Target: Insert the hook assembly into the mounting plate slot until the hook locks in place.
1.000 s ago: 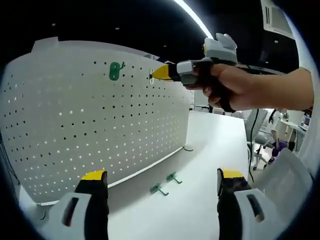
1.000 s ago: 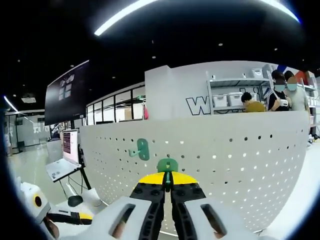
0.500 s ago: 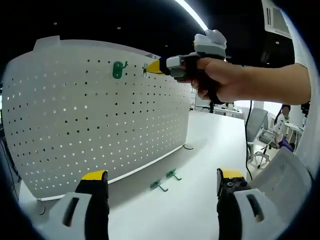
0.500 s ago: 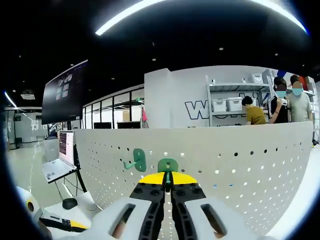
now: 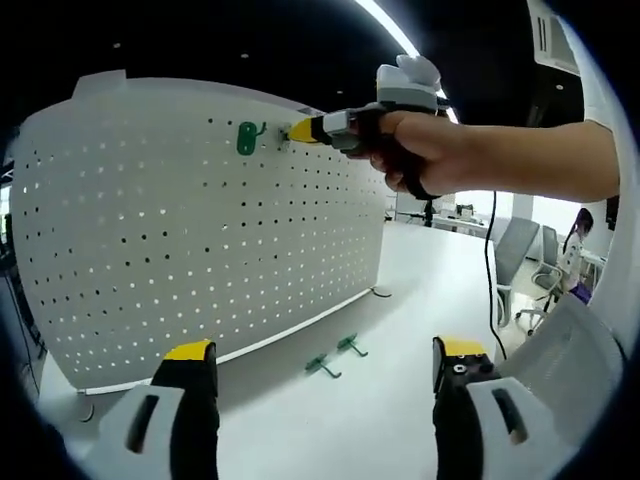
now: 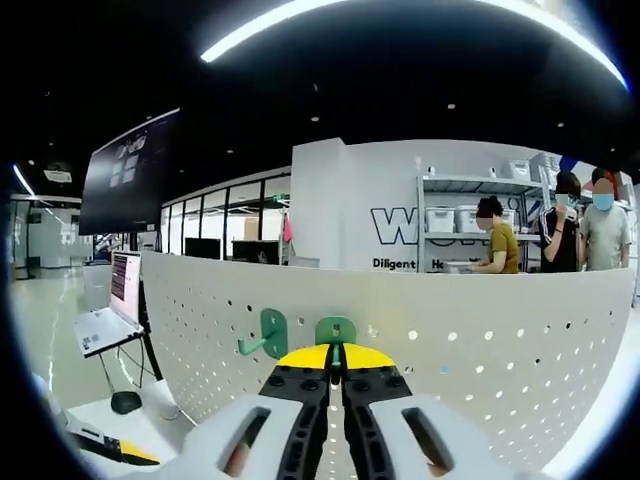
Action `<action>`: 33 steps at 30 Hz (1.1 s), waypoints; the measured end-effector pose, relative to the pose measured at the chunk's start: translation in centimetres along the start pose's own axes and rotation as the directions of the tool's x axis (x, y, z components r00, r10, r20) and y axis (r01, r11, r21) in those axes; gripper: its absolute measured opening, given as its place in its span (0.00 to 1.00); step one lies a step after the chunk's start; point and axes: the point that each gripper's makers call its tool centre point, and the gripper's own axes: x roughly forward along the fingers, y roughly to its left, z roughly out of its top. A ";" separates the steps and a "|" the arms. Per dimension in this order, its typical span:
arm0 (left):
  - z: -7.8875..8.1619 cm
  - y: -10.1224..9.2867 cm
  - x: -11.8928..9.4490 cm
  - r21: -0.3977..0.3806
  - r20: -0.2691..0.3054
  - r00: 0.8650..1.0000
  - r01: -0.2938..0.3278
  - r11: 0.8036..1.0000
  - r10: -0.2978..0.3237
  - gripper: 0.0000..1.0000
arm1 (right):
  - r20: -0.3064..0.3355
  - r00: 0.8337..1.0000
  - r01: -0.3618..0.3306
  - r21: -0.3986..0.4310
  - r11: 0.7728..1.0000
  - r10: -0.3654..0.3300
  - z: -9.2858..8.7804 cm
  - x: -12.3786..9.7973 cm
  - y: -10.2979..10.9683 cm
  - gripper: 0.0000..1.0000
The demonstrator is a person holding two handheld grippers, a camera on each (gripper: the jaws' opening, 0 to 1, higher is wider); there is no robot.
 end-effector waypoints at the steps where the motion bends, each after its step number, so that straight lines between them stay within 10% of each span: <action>1: 0.0 0.0 0.0 0.000 0.000 1.000 -0.001 1.000 0.001 0.91 | -0.001 1.000 0.000 0.001 1.000 0.000 0.0 0.1 0.0 0.01; 18: -0.2 0.6 -0.2 -0.009 -0.006 1.000 -0.015 1.000 0.015 0.90 | -0.004 0.999 0.037 -0.010 0.999 -0.037 -0.3 0.9 0.0 0.01; 33: -0.1 0.5 -1.3 0.001 -0.020 1.000 -0.013 1.000 0.013 0.89 | 0.006 0.964 0.265 0.027 0.964 -0.265 -0.7 1.5 -0.2 0.03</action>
